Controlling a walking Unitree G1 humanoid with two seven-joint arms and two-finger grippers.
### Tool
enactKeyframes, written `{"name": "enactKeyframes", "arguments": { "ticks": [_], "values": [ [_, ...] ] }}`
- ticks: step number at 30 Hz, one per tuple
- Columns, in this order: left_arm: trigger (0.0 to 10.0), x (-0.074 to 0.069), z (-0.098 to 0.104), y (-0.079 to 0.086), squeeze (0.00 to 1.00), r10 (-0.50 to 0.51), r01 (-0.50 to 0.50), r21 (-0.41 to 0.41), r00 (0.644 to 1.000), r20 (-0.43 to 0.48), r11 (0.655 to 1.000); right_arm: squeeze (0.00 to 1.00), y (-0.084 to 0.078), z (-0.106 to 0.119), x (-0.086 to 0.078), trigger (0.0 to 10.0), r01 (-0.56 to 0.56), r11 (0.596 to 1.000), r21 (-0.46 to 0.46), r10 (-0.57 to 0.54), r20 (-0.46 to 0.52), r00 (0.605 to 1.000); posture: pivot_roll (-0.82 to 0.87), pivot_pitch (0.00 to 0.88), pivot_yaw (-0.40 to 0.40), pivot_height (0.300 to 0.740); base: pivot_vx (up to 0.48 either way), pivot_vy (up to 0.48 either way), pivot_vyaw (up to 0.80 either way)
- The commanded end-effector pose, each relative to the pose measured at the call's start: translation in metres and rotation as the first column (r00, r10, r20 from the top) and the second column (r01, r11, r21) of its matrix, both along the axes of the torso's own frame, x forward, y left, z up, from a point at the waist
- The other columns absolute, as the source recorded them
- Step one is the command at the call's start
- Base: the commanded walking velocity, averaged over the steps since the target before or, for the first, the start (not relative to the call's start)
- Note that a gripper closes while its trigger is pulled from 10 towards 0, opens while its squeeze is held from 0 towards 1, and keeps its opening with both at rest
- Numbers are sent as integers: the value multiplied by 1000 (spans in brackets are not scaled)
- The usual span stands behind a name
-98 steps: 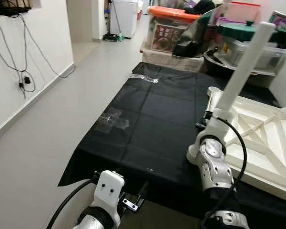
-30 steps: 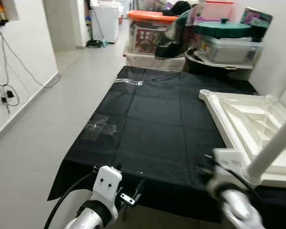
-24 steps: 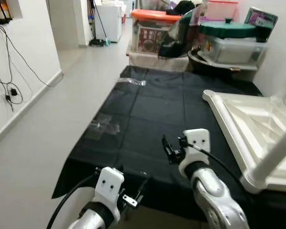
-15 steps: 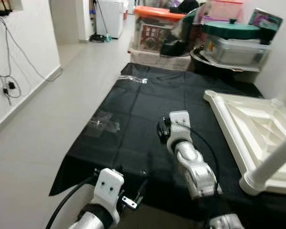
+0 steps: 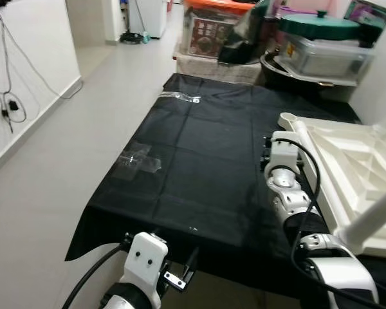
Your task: Building children table
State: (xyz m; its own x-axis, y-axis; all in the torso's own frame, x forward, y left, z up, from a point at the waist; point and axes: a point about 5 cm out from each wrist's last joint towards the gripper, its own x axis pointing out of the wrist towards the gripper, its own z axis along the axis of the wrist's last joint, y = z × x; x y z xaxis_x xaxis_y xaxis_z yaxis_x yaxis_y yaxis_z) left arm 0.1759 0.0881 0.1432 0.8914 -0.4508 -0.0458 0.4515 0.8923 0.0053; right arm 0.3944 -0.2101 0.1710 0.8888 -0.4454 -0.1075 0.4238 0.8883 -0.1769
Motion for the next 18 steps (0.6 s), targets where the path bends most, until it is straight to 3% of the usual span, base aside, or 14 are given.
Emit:
{"name": "enactKeyframes", "arguments": {
  "ticks": [1, 18],
  "values": [
    [10000, -3, 1, -1, 0, -10, 10, -8, 1000, -12, 1000, 0, -8, -2, -1, 10000, 35, 999, 16, -35, -3, 999, 260, 141, -116, 740, 0, 0, -738],
    [10000, -2, 2, -2, 0, -8, 8, -7, 1000, -28, 1000, 0, -10, -3, 1, 10000, 58, 998, 22, -58, 12, 998, 259, 143, -119, 740, 0, 0, -734]
  ]
}}
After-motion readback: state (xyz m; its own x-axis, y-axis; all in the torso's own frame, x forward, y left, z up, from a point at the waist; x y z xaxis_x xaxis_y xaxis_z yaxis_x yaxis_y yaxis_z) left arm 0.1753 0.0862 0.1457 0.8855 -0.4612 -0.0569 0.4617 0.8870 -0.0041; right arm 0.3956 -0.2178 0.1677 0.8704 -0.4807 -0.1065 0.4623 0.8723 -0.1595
